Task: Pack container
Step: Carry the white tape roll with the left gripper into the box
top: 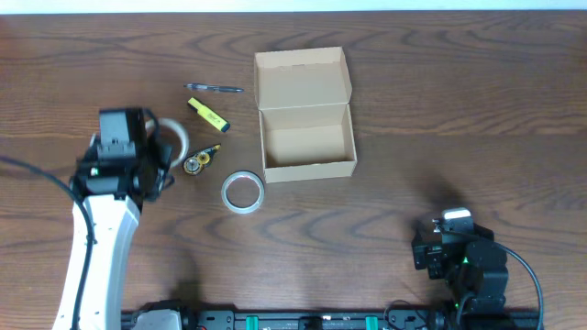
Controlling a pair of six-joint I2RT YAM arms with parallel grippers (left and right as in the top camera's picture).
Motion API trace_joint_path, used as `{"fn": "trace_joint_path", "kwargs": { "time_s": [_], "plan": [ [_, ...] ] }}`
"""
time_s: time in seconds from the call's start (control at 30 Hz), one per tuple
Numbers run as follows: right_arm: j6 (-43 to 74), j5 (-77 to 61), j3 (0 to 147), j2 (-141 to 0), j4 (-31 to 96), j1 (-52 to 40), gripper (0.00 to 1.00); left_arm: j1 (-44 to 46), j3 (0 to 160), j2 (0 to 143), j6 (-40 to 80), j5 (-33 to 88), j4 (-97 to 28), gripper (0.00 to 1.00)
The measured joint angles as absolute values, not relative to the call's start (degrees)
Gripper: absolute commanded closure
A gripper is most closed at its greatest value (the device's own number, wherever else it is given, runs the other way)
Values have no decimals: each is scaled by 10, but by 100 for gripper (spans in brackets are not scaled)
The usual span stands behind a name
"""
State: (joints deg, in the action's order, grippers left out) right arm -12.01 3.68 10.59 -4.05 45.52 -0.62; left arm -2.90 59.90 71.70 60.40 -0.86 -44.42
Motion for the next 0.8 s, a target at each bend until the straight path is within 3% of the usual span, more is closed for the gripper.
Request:
{"fn": "trace_joint_path", "kwargs": {
  "time_s": [0.27,0.8],
  "plan": [
    [-120,37,106,-41,455,-6,1,69,767,812,477,-3,-446,94],
    [-120,37,106,-41,455,-6,1,241,895,999,430,3,-461,94]
  ]
}}
